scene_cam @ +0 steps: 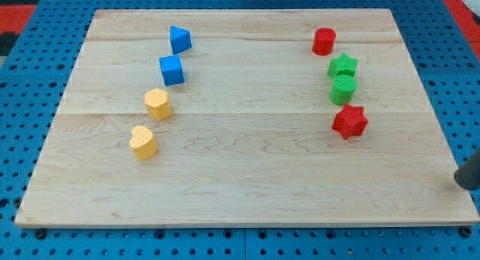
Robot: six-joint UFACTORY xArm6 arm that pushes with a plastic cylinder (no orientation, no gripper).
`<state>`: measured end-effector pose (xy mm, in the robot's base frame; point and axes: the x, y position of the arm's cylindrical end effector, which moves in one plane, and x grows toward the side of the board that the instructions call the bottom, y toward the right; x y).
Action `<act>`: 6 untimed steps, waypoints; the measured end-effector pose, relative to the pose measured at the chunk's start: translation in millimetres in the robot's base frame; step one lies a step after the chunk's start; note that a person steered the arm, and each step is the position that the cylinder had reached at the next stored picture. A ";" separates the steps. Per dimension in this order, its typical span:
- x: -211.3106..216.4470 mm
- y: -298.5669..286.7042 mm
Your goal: Point your arm at yellow heart
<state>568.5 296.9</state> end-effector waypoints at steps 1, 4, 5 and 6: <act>-2.3 0.0; -5.4 0.0; -7.0 0.0; -7.0 0.0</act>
<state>561.5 296.9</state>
